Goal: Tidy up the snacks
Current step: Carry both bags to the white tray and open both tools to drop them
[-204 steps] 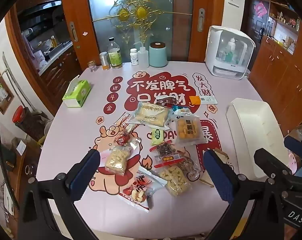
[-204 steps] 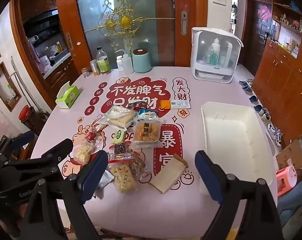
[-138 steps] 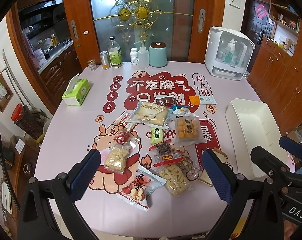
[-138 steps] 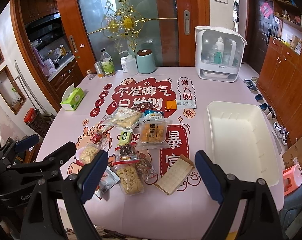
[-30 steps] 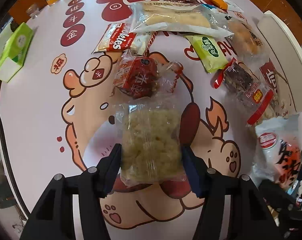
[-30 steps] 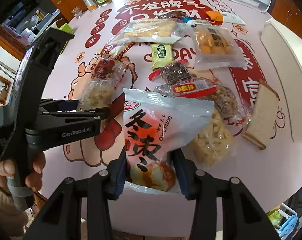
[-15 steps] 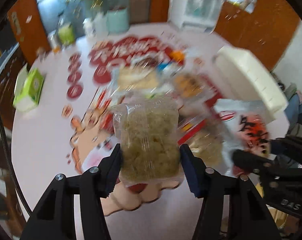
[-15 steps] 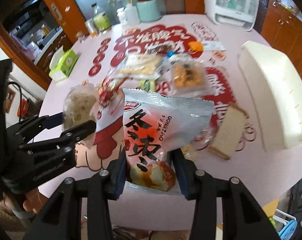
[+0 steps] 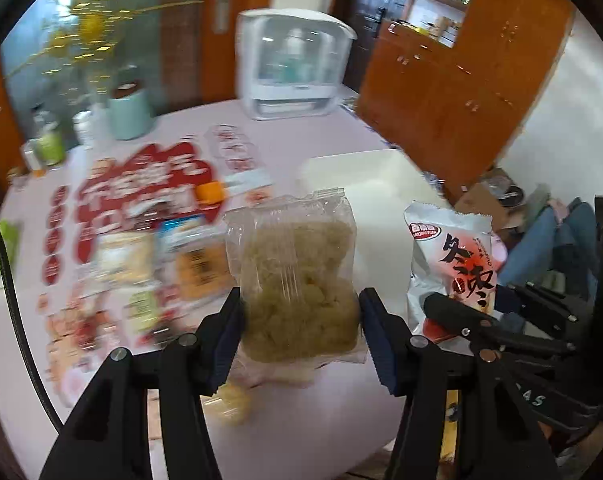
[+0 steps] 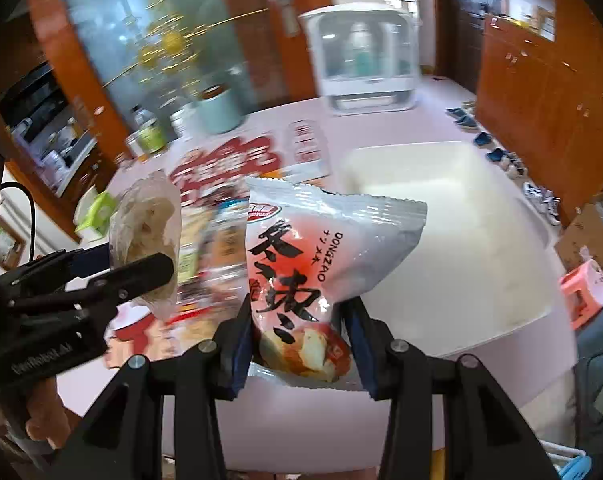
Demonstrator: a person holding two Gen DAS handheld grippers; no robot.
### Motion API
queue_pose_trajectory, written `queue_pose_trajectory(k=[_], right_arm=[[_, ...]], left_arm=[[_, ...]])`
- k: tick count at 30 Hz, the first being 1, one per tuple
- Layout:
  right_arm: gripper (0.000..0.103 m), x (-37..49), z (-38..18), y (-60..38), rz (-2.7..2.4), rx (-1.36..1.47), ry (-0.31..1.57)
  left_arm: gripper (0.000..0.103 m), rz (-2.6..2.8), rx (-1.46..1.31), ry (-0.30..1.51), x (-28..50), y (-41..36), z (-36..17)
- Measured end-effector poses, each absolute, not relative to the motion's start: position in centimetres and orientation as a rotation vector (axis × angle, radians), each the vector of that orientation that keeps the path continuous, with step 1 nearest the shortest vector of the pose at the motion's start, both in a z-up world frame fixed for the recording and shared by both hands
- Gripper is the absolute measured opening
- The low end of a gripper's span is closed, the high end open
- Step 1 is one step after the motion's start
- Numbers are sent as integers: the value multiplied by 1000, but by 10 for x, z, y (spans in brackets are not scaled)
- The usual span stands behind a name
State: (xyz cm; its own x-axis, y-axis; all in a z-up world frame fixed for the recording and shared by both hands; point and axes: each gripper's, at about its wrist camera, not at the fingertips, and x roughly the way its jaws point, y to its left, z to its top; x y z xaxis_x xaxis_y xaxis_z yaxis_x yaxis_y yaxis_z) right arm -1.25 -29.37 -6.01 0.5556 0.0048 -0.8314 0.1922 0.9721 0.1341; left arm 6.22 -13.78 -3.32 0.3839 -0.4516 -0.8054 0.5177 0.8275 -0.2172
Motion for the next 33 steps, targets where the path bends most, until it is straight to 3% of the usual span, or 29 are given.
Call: queue_pose_trajectory(k=[6, 14, 16, 17, 18, 23, 33], right_arm=[[44, -5, -81, -384, -187, 204, 1028], [46, 11, -110, -434, -180, 193, 1088], [46, 14, -116, -438, -169, 187, 1087], [47, 16, -118, -440, -167, 188, 1088], [48, 19, -123, -442, -162, 196, 1103], [67, 21, -133, -444, -135, 233, 1141], [67, 15, -121, -437, -138, 182, 1087]], left_arm=[[56, -641, 40, 1060, 76, -245, -54], [57, -531, 150, 1081, 95, -312, -88], [72, -501, 176, 1068, 98, -317, -92], [94, -496, 179, 1061, 99, -319, -93], [102, -505, 173, 1062, 101, -319, -95], [103, -485, 168, 1088, 102, -319, -101], [103, -399, 132, 1095, 92, -288, -91]])
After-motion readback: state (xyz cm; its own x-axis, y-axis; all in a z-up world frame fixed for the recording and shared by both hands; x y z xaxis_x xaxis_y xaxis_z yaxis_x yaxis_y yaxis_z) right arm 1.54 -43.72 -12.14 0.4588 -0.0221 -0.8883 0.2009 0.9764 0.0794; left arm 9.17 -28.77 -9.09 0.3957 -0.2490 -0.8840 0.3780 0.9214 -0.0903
